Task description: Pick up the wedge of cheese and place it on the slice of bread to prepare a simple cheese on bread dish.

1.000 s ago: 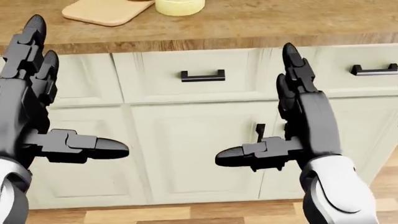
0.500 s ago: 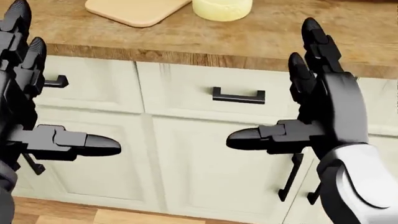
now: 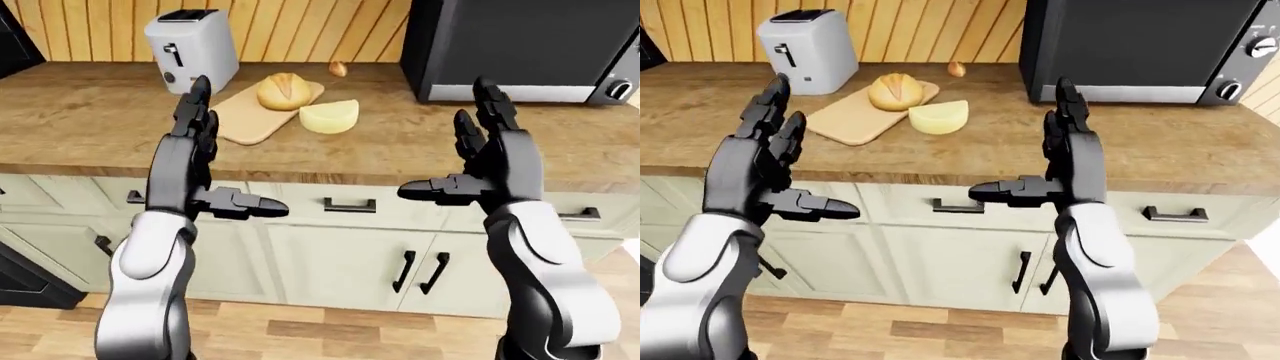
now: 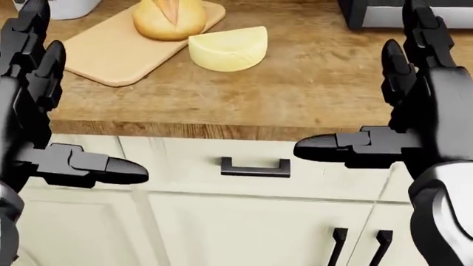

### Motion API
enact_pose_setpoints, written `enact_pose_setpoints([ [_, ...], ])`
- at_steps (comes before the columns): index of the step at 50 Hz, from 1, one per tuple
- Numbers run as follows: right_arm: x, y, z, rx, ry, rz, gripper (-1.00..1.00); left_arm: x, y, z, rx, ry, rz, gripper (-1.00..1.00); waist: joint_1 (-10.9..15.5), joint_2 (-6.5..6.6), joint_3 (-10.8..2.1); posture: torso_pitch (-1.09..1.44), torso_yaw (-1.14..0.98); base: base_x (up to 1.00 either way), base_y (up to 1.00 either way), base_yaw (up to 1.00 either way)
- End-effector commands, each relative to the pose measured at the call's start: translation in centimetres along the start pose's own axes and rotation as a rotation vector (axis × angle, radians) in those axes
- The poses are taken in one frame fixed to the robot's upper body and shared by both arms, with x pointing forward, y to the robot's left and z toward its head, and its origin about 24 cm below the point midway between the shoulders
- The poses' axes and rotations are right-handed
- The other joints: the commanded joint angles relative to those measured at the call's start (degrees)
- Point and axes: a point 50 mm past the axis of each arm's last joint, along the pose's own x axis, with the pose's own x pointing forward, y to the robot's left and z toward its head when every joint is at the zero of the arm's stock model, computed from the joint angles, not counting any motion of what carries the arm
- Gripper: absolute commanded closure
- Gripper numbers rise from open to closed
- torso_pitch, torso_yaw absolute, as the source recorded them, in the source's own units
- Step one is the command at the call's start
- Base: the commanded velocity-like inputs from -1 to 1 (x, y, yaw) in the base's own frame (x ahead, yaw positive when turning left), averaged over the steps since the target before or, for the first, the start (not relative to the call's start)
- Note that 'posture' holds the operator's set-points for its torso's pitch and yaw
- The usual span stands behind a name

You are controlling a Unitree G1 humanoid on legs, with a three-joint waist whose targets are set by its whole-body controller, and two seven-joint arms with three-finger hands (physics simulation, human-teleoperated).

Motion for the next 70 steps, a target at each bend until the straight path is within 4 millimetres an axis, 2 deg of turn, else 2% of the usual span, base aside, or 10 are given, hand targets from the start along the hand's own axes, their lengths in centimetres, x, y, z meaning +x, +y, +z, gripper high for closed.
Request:
enact_pose_setpoints([
  [1, -0.1, 0.4, 1.2, -0.002, -0.072, 0.024, -1.00, -0.1, 0.4, 1.4, 0.019, -0.079, 0.024, -1.00, 0.25, -0.38, -0.75, 0.00, 0.00, 0.22, 0.16, 0.00],
  [10, -0.1, 0.4, 1.2, 0.002, -0.072, 0.026, -1.00, -0.3, 0.6, 1.6, 0.021, -0.080, 0.027, -1.00, 1.29, 4.56, -3.35, 0.00, 0.00, 0.17, 0.38, 0.00],
  [12, -0.1, 0.4, 1.4, 0.001, -0.077, 0.027, -1.00, -0.3, 0.7, 1.6, 0.023, -0.081, 0.028, -1.00, 1.88, 5.48, -1.36, 0.00, 0.00, 0.02, 0.38, 0.00],
  [36, -0.6, -0.2, 2.4, -0.010, -0.128, 0.008, -1.00, -0.6, 0.9, 1.8, 0.024, -0.087, 0.033, -1.00, 0.81, 0.45, -1.40, 0.00, 0.00, 0.00, 0.02, 0.00],
  [39, -0.7, -0.3, 2.8, -0.011, -0.138, 0.005, -1.00, -0.8, 0.9, 2.0, 0.026, -0.091, 0.033, -1.00, 0.79, 1.59, -2.23, 0.00, 0.00, 0.00, 0.00, 0.00],
  [45, -0.7, -0.4, 2.7, -0.018, -0.134, 0.002, -1.00, -0.8, 0.9, 2.1, 0.025, -0.094, 0.032, -1.00, 1.05, -1.59, -0.43, 0.00, 0.00, 0.00, 0.00, 0.00],
  [50, -1.1, -0.3, 3.4, 0.003, -0.154, 0.015, -1.00, -1.6, 1.3, 2.5, 0.026, -0.101, 0.043, -1.00, 0.26, -0.93, 0.09, 0.00, 0.00, 0.00, 0.07, 0.00],
  [54, -1.1, -0.2, 3.8, 0.002, -0.163, 0.020, -1.00, -1.8, 1.3, 2.6, 0.025, -0.103, 0.044, -1.00, -0.96, 3.95, -1.21, 0.00, 0.00, 0.00, 0.00, 0.00],
  [61, -0.8, -0.5, 4.8, -0.053, -0.191, 0.062, -1.00, -2.0, 1.3, 2.8, 0.024, -0.104, 0.042, -1.00, -0.13, 0.99, -1.55, 0.00, 0.00, 0.00, 0.00, 0.00],
  [70, -0.9, -1.8, 5.9, -0.223, -0.191, 0.144, -1.00, -1.9, 1.4, 2.5, 0.026, -0.102, 0.041, -1.00, 0.57, 0.58, -1.63, 0.00, 0.00, 0.00, 0.00, 0.00],
])
